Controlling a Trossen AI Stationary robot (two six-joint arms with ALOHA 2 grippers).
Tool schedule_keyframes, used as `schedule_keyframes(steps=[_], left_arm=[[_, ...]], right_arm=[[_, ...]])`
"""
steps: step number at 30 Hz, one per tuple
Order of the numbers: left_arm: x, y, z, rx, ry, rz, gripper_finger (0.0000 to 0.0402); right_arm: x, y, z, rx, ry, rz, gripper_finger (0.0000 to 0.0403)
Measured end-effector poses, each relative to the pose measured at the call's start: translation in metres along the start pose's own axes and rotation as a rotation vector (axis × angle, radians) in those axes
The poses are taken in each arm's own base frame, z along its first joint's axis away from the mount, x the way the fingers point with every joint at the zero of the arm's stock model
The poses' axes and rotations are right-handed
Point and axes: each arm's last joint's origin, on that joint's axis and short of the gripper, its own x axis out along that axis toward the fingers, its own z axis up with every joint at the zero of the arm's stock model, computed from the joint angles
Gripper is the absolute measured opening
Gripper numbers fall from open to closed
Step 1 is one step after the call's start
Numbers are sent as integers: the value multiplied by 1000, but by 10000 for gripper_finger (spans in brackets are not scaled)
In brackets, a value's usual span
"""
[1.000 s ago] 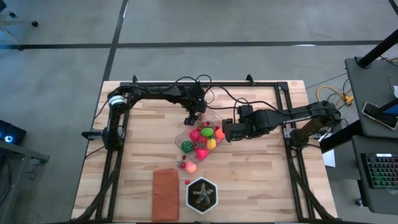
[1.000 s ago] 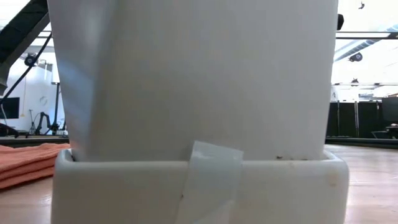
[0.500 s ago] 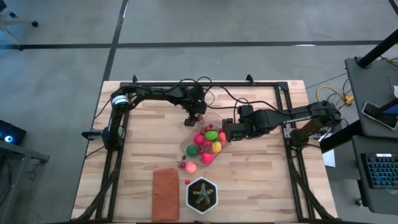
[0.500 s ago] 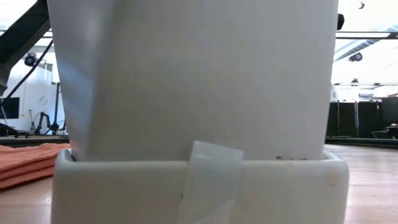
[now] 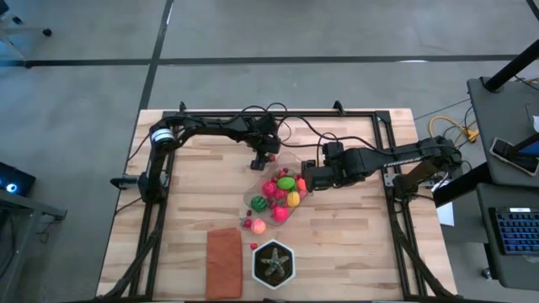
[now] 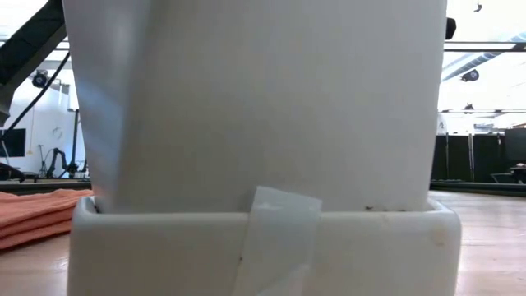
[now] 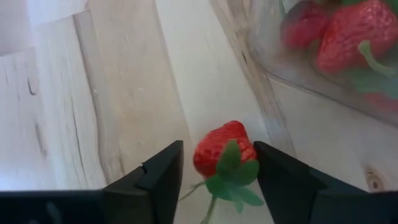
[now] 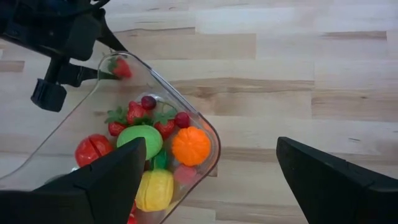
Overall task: Pick and placing Produce into tupperware
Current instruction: Put the red strawberry into the transparent bin
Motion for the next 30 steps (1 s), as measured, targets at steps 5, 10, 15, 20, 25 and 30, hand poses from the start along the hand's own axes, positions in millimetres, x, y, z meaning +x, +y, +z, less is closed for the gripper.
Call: schedule_keyframes(steps=[5,10,15,20,25,30], left_arm=[[0,0,0,0,-4,3,135],[-1,0,1,-46,-3,4,122],[-22,-4,4,-83,14,-3,127],[-71,-10,16,-143,-4,76,128],[-131,-35,43,-96,-238,5,128],[-143,-76,72,54,-348,-70,128]], right_arm=[[0,0,0,-2,0,-3,352],[0,-1,0,-3,-1,-6,352],[0,-1,0,-4,-1,-7,352],[0,-1,0,-19,-1,-9,352],[1,-1,0,-38,-2,-13,352],[1,-2,-1,-55,-1,-14,352]])
